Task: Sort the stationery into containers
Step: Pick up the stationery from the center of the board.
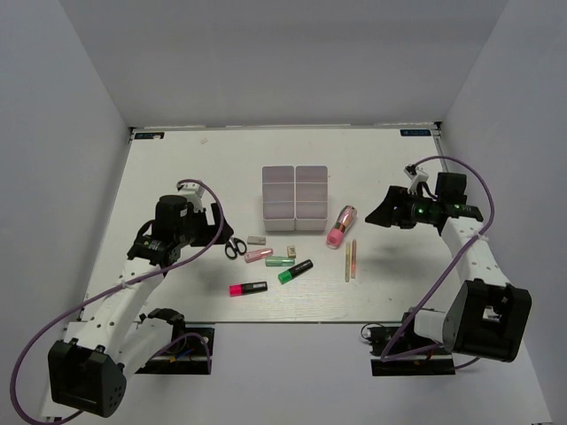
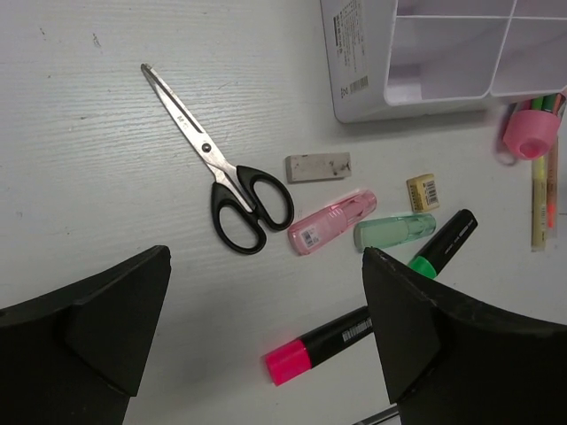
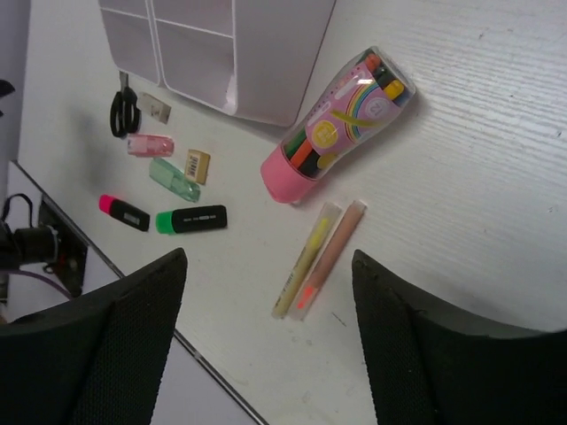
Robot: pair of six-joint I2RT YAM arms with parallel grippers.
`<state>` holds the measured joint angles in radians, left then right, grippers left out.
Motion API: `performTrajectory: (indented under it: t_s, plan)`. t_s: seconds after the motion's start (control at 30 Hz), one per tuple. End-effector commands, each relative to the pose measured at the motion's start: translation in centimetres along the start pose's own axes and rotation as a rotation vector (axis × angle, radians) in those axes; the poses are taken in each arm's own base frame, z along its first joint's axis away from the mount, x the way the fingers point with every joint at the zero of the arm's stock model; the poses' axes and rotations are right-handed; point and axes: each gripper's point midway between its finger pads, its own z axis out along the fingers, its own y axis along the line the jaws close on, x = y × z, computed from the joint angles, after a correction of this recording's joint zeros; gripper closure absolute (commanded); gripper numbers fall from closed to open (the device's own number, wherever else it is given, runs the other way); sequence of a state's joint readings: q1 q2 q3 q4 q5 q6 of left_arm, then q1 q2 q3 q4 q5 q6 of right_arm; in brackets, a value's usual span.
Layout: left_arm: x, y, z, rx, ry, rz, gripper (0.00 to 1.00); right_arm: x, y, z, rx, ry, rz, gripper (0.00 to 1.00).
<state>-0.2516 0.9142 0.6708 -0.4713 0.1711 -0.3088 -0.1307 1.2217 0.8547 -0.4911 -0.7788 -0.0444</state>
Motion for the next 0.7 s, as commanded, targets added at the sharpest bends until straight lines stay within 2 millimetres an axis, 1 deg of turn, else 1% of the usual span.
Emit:
performTrajectory:
  t_s: [0.0,0.03,0.07,0.1,0.13,0.17,0.2,0.23,0.27,0.3,0.33,0.37,0.4,0.47,0.5,0.53,0.57,0.6,0.63,0.67]
  plan:
    - [-1.3,-0.5,-0.5,0.012,-0.038,-0.001,0.0,-2.0,-0.1,0.3,0.02,-0.045,0.131,0.26]
    - [-1.2,-0.5,-0.4,0.013,-0.031,-0.002,0.0,-1.8,-0.3,0.5,0.036,-0.039,0.186,0.37]
    - [-1.2,-0.5,-0.4,0.015,-0.027,-0.002,0.0,-1.7,-1.1,0.9,0.068,-0.029,0.215,0.47]
    - [-1.0,-0.6,-0.2,0.017,-0.011,-0.002,0.0,-1.7,-1.5,1.4,0.077,-0.023,0.272,0.5]
    - [-0.9,-0.6,-0.1,0.017,-0.003,-0.006,0.0,-1.6,-1.7,1.6,0.084,-0.021,0.3,0.5]
    - [-0.8,-0.7,-0.1,0.023,0.002,-0.001,0.0,-1.6,-2.5,2.1,0.114,-0.022,0.354,0.5]
    - [-0.8,-0.6,0.0,0.022,0.007,-0.003,0.0,-2.0,-2.9,2.4,0.125,-0.034,0.351,0.47]
    - [-0.7,-0.7,0.0,0.025,0.012,-0.002,0.0,-2.2,-3.0,2.6,0.132,-0.036,0.353,0.33]
    - [-0.7,-0.7,0.1,0.026,0.013,-0.001,0.0,-2.1,-4.4,2.9,0.198,-0.038,0.391,0.28]
    - [-0.7,-0.6,0.1,0.022,0.013,-0.001,0.0,-2.4,-4.3,3.3,0.199,-0.039,0.384,0.23]
    - [-0.6,-0.5,0.2,0.019,0.015,0.0,0.0,-2.4,-4.6,3.3,0.214,-0.04,0.39,0.1]
    - [-0.6,-0.5,0.2,0.019,0.017,0.003,0.0,-2.4,-5.3,3.7,0.232,-0.04,0.404,0.1]
    - [-0.6,-0.5,0.2,0.017,0.02,0.002,0.0,-2.4,-5.3,4.1,0.23,-0.045,0.397,0.1]
    - [-0.5,-0.4,0.4,0.016,0.027,-0.001,0.0,-2.3,-6.2,5.0,0.249,-0.043,0.396,0.1]
    - [-0.5,-0.5,0.4,0.019,0.03,-0.001,0.0,-3.3,-6.0,5.3,0.244,-0.046,0.38,0.1]
    - [-0.4,-0.5,0.4,0.02,0.033,0.001,0.0,-2.2,-7.0,6.5,0.259,0.004,0.405,0.1]
    - [-0.3,-0.4,0.5,0.018,0.04,0.0,0.0,-2.7,-6.9,6.8,0.271,0.01,0.391,0.1]
    - [-0.3,-0.5,0.5,0.021,0.044,-0.002,0.0,-4.0,-7.0,7.0,0.274,-0.01,0.365,0.1]
    - [-0.2,-0.5,0.6,0.021,0.048,0.0,0.0,-4.0,-7.5,7.6,0.298,0.002,0.353,0.1]
    - [-0.2,-0.6,0.6,0.024,0.05,0.001,0.0,-3.7,-8.4,8.1,0.342,0.019,0.34,0.1]
